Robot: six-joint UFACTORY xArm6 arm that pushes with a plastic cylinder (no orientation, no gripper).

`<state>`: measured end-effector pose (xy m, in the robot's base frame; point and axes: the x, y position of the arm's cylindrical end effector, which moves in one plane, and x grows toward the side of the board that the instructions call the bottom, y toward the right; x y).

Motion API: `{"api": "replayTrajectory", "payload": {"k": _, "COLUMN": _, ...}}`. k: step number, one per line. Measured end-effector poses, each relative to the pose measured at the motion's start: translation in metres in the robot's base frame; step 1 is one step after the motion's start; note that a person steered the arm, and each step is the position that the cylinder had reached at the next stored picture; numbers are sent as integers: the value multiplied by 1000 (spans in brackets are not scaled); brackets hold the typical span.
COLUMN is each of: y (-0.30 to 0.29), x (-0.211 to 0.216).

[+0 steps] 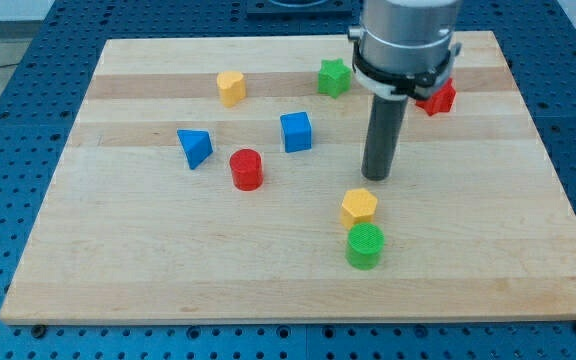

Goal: Point your arm to the bottom of the yellow heart

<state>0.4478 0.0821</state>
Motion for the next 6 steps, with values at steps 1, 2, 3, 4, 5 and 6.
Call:
{"api": "replayTrajectory", "payload": {"k": 1, "y": -42, "x": -1}}
{"api": "replayTrajectory", "payload": {"k": 2, "y": -79, "x": -3}}
{"api": "replayTrajectory", "payload": {"k": 3, "y": -103, "x": -20}}
{"api": "replayTrajectory", "payload": {"k": 4, "y": -126, "x": -33}}
{"api": "replayTrajectory", "payload": {"k": 5, "y": -159, "x": -43}}
{"api": "replayTrajectory", "payload": {"k": 6, "y": -186, "x": -40}}
